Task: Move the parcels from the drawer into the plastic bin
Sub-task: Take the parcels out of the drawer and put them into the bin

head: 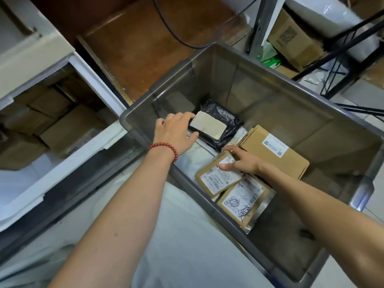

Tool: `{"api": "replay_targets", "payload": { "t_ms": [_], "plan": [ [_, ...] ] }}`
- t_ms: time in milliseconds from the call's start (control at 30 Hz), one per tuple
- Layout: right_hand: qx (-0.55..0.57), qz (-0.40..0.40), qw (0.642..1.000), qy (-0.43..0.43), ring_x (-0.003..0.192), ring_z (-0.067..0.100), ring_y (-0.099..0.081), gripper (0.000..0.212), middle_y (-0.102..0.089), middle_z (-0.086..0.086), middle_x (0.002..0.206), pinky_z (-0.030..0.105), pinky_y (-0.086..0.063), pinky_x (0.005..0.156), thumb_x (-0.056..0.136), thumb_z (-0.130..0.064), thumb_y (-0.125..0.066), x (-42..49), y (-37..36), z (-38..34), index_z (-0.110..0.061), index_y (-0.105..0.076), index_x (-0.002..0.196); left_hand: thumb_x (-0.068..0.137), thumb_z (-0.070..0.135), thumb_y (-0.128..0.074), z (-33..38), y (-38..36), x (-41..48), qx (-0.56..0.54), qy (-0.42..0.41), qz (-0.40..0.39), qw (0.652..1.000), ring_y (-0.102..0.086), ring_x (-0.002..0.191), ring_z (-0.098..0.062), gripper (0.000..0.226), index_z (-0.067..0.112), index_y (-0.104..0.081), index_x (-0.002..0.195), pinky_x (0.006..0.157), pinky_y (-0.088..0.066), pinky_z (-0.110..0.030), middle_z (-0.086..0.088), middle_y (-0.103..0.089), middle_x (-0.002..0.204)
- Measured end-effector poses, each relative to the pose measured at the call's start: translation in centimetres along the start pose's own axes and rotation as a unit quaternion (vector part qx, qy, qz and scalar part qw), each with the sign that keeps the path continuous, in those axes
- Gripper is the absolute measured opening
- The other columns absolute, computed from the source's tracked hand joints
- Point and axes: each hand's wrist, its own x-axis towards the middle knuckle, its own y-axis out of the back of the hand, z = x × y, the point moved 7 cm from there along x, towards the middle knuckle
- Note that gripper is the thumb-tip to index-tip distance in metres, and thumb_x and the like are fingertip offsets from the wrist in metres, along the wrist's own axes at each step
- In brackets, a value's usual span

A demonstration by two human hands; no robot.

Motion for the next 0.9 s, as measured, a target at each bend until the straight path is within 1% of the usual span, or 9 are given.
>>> {"api": "replay_targets", "payload": {
  "t_ms": [67, 233, 467, 600, 700, 733, 800, 833, 900],
  "plan": [
    [-0.058, -0.015, 0.998, 0.007, 0.131, 0.027, -0.043, 0.071, -0.041, 0.008, 0.147, 0.04, -0.032, 0.112, 0.087, -0.04, -0.069, 0.3, -0.3, -0.3, -0.027, -0.032, 0.146, 0.091, 0.047, -0.053, -0.7, 0.0, -0.1, 0.001, 0.012, 0.003, 1.0, -0.047, 0.121, -0.022, 0.048, 0.029, -0.044, 0.135, 0.101, -0.032, -0.043, 0.004, -0.057, 0.127],
    [-0.095, -0.051, 0.994, -0.015, 0.134, 0.029, -0.042, 0.072, -0.038, 0.01, 0.151, 0.041, -0.03, 0.114, 0.089, -0.042, -0.065, 0.9, -1.4, -0.2, -0.03, -0.026, 0.149, 0.091, 0.046, -0.053, -1.3, 0.1, -0.1, -0.01, 0.028, 0.005, 1.0, -0.046, 0.122, -0.023, 0.048, 0.028, -0.044, 0.135, 0.101, -0.033, -0.044, 0.003, -0.057, 0.127],
    [-0.175, -0.083, 0.979, -0.068, 0.125, 0.028, -0.05, 0.064, -0.051, 0.013, 0.139, 0.039, -0.038, 0.107, 0.092, -0.036, -0.061, 0.3, -2.8, 0.8, -0.029, -0.029, 0.147, 0.092, 0.046, -0.053, -1.5, 0.4, -0.2, -0.024, 0.031, 0.003, 0.999, -0.045, 0.124, -0.022, 0.048, 0.028, -0.044, 0.135, 0.103, -0.031, -0.044, 0.003, -0.056, 0.127],
    [-0.188, -0.09, 0.975, -0.072, 0.128, 0.028, -0.048, 0.068, -0.049, 0.011, 0.142, 0.04, -0.036, 0.108, 0.093, -0.037, -0.061, 0.0, -2.7, 0.6, -0.029, -0.026, 0.15, 0.092, 0.046, -0.053, -2.1, 0.4, -0.3, -0.032, 0.038, 0.003, 0.999, -0.044, 0.125, -0.023, 0.047, 0.028, -0.044, 0.134, 0.103, -0.031, -0.046, 0.002, -0.056, 0.129],
    [-0.224, -0.092, 0.966, -0.091, 0.124, 0.028, -0.052, 0.073, -0.053, 0.011, 0.137, 0.041, -0.04, 0.104, 0.092, -0.039, -0.061, 0.2, -2.7, 0.5, -0.03, -0.019, 0.152, 0.092, 0.046, -0.053, -2.3, 0.4, -0.3, -0.042, 0.039, 0.008, 0.998, -0.044, 0.124, -0.023, 0.046, 0.028, -0.044, 0.134, 0.103, -0.031, -0.045, 0.002, -0.056, 0.128],
    [-0.252, -0.076, 0.96, -0.095, 0.117, 0.027, -0.056, 0.075, -0.057, 0.01, 0.13, 0.04, -0.045, 0.099, 0.092, -0.038, -0.061, 0.2, -2.7, 0.4, -0.03, -0.018, 0.153, 0.092, 0.046, -0.053, -2.3, 0.4, -0.4, -0.044, 0.039, 0.011, 0.998, -0.044, 0.124, -0.022, 0.046, 0.028, -0.044, 0.134, 0.103, -0.031, -0.045, 0.002, -0.056, 0.128],
    [-0.309, 0.002, 0.947, -0.09, 0.095, 0.022, -0.062, 0.069, -0.062, 0.007, 0.109, 0.035, -0.055, 0.082, 0.094, -0.033, -0.059, 0.1, -2.2, 0.2, -0.029, -0.022, 0.151, 0.092, 0.046, -0.053, -2.3, 0.6, -0.4, -0.044, 0.039, 0.015, 0.998, -0.044, 0.124, -0.022, 0.046, 0.028, -0.044, 0.134, 0.104, -0.031, -0.045, 0.003, -0.056, 0.128],
    [-0.309, 0.05, 0.946, -0.085, 0.088, 0.02, -0.062, 0.063, -0.062, 0.005, 0.102, 0.035, -0.057, 0.076, 0.094, -0.029, -0.059, -0.2, -2.1, 0.3, -0.028, -0.026, 0.149, 0.092, 0.046, -0.053, -2.4, 0.6, -0.4, -0.044, 0.039, 0.017, 0.998, -0.044, 0.124, -0.022, 0.046, 0.028, -0.045, 0.134, 0.103, -0.031, -0.045, 0.003, -0.056, 0.128],
    [-0.248, 0.126, 0.957, -0.088, 0.082, 0.021, -0.063, 0.054, -0.064, 0.005, 0.095, 0.039, -0.058, 0.071, 0.094, -0.023, -0.06, -1.0, -2.1, 0.9, -0.023, -0.033, 0.141, 0.092, 0.046, -0.052, -2.6, 0.8, -0.5, -0.044, 0.039, 0.025, 0.998, -0.045, 0.123, -0.023, 0.045, 0.028, -0.046, 0.133, 0.103, -0.032, -0.044, 0.003, -0.056, 0.128]
  ]
}}
